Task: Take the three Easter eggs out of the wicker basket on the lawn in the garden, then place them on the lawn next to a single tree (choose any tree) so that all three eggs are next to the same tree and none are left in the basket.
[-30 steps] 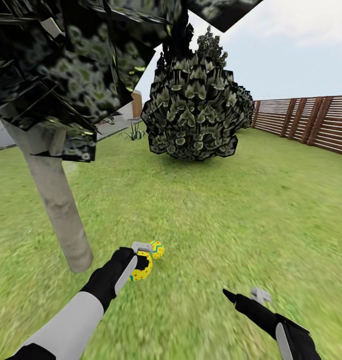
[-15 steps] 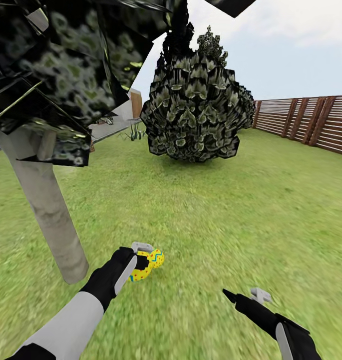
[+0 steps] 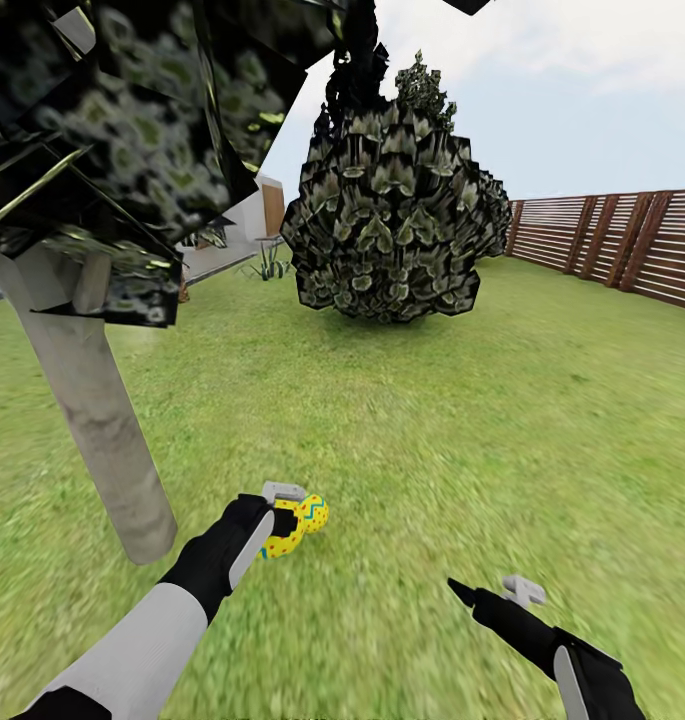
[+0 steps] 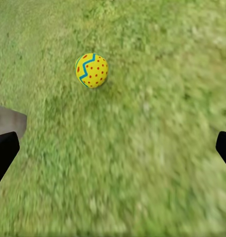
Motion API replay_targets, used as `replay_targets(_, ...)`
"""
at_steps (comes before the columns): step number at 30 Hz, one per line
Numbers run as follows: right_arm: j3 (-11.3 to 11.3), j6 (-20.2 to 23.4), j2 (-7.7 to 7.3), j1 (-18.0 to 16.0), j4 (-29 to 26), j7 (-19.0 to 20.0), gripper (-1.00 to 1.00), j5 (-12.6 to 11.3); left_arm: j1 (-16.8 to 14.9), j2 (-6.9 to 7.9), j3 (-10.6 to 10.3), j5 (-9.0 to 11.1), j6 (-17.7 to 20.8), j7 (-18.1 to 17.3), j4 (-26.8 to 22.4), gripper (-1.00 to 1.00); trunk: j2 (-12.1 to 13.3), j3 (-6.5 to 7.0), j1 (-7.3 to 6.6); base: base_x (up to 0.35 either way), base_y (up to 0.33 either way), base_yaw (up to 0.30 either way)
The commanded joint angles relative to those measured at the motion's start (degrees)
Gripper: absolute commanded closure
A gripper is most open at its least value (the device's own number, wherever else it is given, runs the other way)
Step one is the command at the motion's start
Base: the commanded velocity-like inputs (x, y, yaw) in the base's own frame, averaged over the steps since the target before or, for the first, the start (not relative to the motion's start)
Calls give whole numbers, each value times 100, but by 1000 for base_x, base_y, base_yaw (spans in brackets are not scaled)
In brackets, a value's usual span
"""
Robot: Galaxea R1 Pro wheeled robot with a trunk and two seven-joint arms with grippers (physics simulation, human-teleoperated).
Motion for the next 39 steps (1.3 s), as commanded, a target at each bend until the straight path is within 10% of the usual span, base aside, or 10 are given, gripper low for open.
replay_targets(1, -25, 50, 5, -5, -5, 17, -100, -46, -4, 6, -16, 59, -23, 65, -6, 100, -44, -24, 22, 0, 0, 0)
replay_targets(39, -14, 58, 11, -5, -7, 15, -100, -44, -30, 20, -22, 40, -214, 84, -6, 100, -1568, -798, 856, 0, 0, 95)
